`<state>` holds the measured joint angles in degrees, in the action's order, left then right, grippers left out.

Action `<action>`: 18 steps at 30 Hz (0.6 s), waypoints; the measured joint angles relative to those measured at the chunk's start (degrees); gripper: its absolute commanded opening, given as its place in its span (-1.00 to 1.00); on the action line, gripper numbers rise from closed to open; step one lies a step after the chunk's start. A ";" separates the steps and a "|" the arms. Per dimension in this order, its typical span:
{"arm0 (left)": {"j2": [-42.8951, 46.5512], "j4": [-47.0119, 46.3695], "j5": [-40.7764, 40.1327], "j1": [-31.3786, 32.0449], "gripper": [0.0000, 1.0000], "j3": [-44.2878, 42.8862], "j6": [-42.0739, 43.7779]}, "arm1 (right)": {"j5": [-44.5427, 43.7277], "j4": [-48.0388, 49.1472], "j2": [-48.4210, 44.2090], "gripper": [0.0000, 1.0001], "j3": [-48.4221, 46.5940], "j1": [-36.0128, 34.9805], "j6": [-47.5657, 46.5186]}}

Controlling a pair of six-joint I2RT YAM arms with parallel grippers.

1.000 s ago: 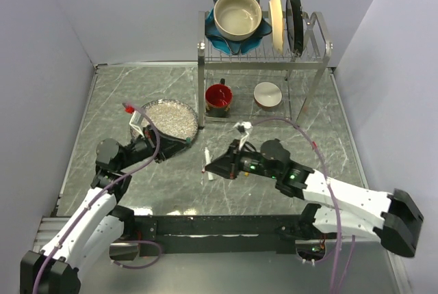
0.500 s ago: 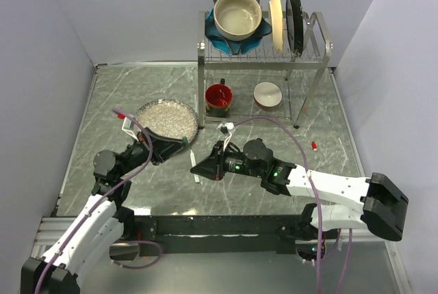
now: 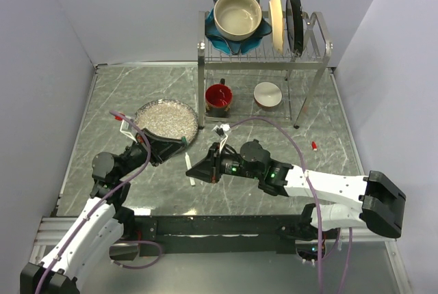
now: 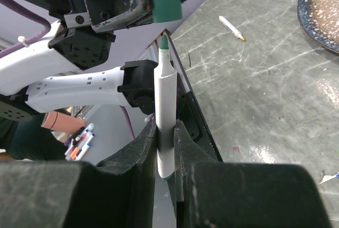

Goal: Insert the pens into the pen caps

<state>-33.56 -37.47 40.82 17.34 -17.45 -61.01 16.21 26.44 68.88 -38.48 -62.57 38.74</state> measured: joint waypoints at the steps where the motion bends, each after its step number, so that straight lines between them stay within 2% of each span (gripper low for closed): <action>1: 0.17 0.46 -0.07 0.00 -0.99 0.00 0.15 | -0.13 0.00 0.00 -1.00 0.00 -0.13 0.00; 18: 4.63 7.13 -1.01 0.00 -0.99 -0.13 2.89 | -1.62 -3.82 0.50 -1.00 -2.97 -0.70 -1.38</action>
<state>-28.93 -30.35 39.81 17.34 -17.58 -58.13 14.59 22.61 69.38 -41.45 -63.26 37.36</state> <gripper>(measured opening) 0.043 0.189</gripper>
